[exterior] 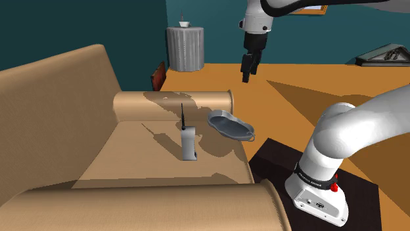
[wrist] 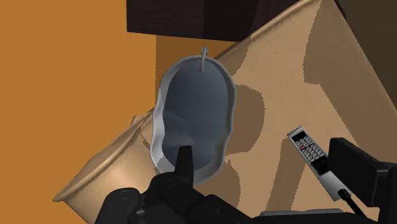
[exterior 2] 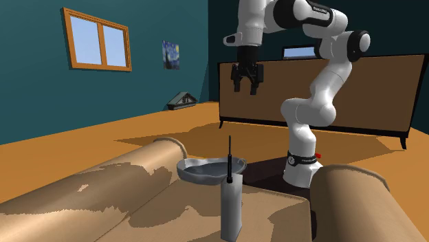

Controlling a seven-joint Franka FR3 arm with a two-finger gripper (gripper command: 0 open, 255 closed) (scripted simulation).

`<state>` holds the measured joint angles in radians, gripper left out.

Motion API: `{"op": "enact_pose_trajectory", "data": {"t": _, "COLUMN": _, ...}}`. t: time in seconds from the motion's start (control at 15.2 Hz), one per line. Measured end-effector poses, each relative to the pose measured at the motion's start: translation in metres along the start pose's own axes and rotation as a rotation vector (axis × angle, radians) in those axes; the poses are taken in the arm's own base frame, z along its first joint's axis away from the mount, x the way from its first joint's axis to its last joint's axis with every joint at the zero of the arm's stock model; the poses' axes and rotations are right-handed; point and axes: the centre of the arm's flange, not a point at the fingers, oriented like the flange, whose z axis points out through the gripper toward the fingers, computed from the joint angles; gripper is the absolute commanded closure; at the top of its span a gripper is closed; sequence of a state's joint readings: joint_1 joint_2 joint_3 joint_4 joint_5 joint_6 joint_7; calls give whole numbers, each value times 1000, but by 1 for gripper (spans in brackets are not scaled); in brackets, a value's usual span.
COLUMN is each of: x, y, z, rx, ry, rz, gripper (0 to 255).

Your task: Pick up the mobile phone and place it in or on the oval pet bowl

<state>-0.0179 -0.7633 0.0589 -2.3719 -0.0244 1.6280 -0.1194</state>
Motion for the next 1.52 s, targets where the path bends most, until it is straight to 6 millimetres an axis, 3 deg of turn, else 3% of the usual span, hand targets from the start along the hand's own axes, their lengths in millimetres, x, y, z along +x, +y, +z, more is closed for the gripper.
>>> {"op": "enact_pose_trajectory", "data": {"t": 0.26, "x": 19, "y": -9, "z": 16, "rx": 6, "ry": 7, "rz": -54, "gripper": 0}}
{"op": "enact_pose_trajectory", "data": {"t": 0.79, "x": 77, "y": -57, "z": 80, "rx": 26, "ry": 37, "rz": -256, "gripper": 0}}
{"op": "enact_pose_trajectory", "data": {"t": 1.52, "x": 145, "y": -147, "z": 162, "rx": 55, "ry": 80, "rz": -539, "gripper": 0}}
